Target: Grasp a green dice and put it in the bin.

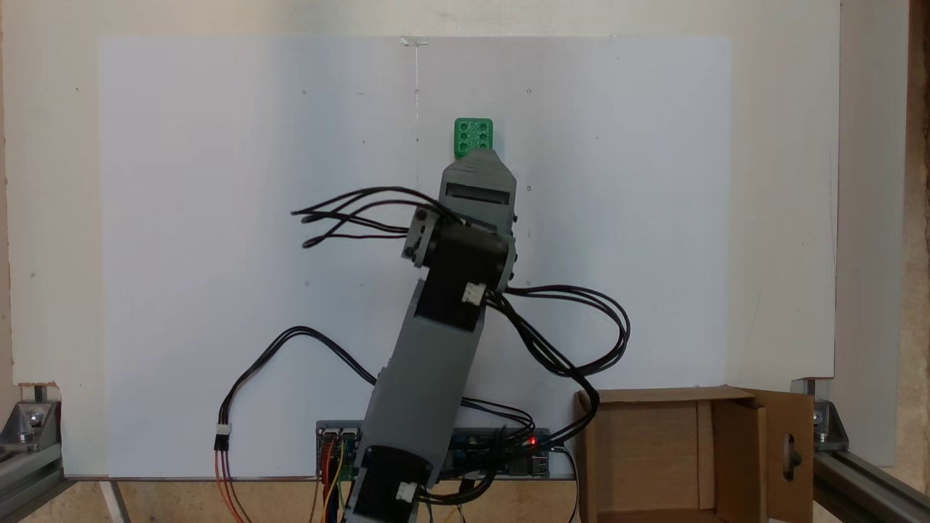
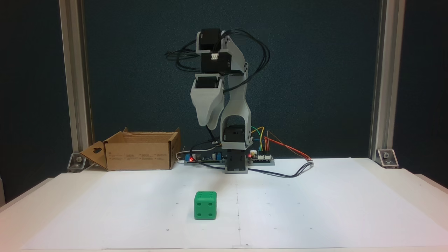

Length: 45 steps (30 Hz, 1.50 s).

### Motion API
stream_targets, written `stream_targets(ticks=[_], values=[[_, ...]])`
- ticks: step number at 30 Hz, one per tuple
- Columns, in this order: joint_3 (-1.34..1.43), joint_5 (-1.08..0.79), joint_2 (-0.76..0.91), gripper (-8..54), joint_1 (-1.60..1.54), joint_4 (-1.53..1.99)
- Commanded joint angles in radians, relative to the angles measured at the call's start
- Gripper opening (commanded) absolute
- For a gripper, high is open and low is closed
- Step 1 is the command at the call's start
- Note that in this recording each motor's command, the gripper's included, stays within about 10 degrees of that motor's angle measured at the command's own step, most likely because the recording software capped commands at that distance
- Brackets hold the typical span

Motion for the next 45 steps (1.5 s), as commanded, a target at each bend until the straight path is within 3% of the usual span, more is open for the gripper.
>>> stream_targets(ticks=[1,17,27,45], values=[[-0.106,-0.057,-0.02,45.0,0.006,0.089],[-0.33,-0.057,-0.319,45.6,0.037,0.143],[-0.33,-0.149,-0.348,45.8,0.035,0.133],[-0.318,-0.138,-0.394,45.4,-0.002,0.104]])
